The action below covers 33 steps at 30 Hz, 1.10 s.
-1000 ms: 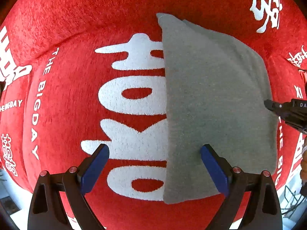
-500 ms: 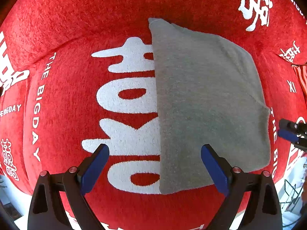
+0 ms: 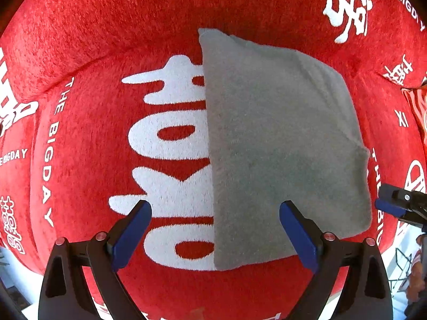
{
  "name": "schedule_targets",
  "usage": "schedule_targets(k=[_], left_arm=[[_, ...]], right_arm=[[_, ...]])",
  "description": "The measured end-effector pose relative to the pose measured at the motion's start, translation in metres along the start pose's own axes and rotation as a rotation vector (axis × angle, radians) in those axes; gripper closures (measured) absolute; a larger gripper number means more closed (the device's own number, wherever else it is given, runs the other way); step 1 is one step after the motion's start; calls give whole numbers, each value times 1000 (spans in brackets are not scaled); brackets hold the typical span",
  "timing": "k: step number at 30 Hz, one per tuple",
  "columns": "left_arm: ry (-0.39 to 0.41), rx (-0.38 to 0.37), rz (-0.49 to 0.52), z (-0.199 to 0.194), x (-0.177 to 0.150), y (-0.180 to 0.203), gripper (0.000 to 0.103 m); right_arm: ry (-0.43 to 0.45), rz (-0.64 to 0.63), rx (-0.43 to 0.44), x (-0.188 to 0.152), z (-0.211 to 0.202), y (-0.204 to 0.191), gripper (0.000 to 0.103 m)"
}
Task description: Fold small clothes
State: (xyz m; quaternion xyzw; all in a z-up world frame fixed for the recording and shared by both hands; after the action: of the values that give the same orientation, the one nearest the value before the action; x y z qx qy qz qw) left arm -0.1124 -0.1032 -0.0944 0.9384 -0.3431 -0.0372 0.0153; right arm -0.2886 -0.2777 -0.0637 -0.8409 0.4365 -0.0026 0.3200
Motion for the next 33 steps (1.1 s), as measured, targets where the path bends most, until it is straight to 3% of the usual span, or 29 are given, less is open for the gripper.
schedule_targets(k=[12, 28, 33], left_arm=[[2, 49, -33, 8, 24, -17, 0], [-51, 2, -33, 18, 33, -15, 0], [-36, -80, -48, 12, 44, -19, 0]], right_arm=[[-20, -3, 3, 21, 6, 0, 22], [-29, -2, 5, 49, 9, 1, 22], [-26, 13, 34, 52, 8, 8, 22]])
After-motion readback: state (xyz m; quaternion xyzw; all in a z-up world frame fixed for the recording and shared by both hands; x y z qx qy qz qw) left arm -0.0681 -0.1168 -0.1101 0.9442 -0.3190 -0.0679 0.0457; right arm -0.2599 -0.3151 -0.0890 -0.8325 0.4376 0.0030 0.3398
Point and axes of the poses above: each gripper's, at about its wrist camera, not at the fingertips, and z roughly the way its jaws point, y to its right, x to its top, the point moved 5 cm from there along z, roughly the way its jaws point, and after that the axes turned 10 degrees about -y, right-handed, at the moved point
